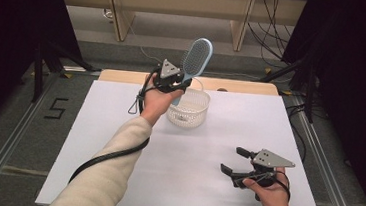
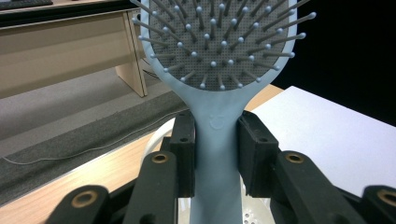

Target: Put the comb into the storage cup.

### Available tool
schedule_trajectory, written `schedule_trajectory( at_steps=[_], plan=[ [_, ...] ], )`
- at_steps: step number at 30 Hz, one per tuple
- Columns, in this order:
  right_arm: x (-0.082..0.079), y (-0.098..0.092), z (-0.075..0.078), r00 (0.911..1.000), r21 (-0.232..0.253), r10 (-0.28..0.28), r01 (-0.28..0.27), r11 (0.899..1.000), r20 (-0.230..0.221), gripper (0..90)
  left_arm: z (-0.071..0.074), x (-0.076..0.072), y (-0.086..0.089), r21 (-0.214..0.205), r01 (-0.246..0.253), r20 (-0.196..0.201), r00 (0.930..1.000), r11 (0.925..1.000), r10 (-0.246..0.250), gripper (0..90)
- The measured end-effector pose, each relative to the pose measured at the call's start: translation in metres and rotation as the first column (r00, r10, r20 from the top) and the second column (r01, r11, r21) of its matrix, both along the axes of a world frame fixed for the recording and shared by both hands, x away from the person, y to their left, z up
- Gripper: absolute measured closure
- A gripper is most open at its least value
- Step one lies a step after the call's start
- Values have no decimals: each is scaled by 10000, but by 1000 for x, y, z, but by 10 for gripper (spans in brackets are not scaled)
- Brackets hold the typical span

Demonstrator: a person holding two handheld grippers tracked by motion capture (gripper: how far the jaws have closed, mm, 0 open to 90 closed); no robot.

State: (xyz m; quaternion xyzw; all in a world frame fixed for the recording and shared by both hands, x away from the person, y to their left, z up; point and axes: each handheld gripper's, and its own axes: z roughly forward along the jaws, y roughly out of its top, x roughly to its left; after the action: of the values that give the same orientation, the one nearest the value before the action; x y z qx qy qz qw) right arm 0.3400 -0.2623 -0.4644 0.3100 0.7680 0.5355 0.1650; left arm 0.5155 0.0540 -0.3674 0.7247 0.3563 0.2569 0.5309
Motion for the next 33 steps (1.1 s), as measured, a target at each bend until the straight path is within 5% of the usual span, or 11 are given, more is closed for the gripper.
schedule_trajectory(
  at_steps=[33],
  plan=[
    [0, 0, 0, 10000, 27, 18, -18, 10000, 11, 150, -13, 8, -2, -161, -2, 25, 10000, 9999, 2, 695]
  ],
)
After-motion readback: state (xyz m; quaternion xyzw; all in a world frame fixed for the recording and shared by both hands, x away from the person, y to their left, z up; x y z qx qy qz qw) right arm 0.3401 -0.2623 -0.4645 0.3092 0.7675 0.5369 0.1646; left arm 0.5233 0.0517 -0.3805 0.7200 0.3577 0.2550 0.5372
